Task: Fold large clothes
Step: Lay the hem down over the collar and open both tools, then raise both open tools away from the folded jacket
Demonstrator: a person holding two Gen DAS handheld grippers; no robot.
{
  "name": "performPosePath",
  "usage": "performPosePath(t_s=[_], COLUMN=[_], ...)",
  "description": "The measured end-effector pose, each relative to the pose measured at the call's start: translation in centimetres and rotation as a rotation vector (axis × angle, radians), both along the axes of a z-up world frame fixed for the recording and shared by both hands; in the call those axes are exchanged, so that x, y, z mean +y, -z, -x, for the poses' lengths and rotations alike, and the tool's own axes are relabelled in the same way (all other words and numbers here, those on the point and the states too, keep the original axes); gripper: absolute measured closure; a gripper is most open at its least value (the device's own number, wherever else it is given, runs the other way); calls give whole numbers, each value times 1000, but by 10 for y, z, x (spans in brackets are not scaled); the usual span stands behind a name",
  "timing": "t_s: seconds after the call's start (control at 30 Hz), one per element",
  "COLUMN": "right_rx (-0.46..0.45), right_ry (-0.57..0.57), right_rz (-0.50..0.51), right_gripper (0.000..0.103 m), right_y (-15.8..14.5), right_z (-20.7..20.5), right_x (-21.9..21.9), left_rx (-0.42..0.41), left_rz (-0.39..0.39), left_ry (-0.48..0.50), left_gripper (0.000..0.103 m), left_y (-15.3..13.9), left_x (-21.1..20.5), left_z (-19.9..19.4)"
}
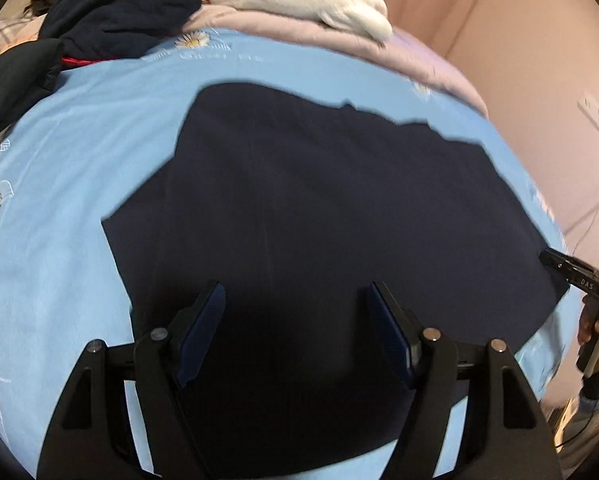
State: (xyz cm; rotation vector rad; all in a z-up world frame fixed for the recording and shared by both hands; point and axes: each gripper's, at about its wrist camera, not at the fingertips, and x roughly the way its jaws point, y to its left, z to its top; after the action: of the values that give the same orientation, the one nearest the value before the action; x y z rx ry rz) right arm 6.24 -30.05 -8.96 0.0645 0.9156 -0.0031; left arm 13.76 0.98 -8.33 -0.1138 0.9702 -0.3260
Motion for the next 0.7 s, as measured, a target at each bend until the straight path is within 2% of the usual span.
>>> performPosePath(t_s=[0.1,0.17,0.23,0.37,0.43,0.5,0.57,0.7], right_rx=[52,29,18,12,-14,-51,-76,-105], right_ry=[24,21,30,63,78,80,62,-6], right_rz=[-4,17,-12,-47,-28,-30,-41,-97], right_gripper=[55,57,57,56,50,38,38,38], right_y=[14,16,18,10,0,-7,-12,-19], right_z=[7,9,7,10,25,40,51,54], right_x=[-2,-3,-7,-10,-1,7,16,32], left_rx=[36,39,46,49,36,14,5,57], left_rz=[0,19,55,112,147,170,218,341], left_ry=[19,25,13,-49,-68,-111,-156,-243], left_gripper=[29,29,30,29,29,25,19,18], left_y=[12,17,20,8,0,-6,-5,11], left_x=[-2,2,5,19,31,48,67,101], left_z=[-5,-7,-9,7,25,45,60,80])
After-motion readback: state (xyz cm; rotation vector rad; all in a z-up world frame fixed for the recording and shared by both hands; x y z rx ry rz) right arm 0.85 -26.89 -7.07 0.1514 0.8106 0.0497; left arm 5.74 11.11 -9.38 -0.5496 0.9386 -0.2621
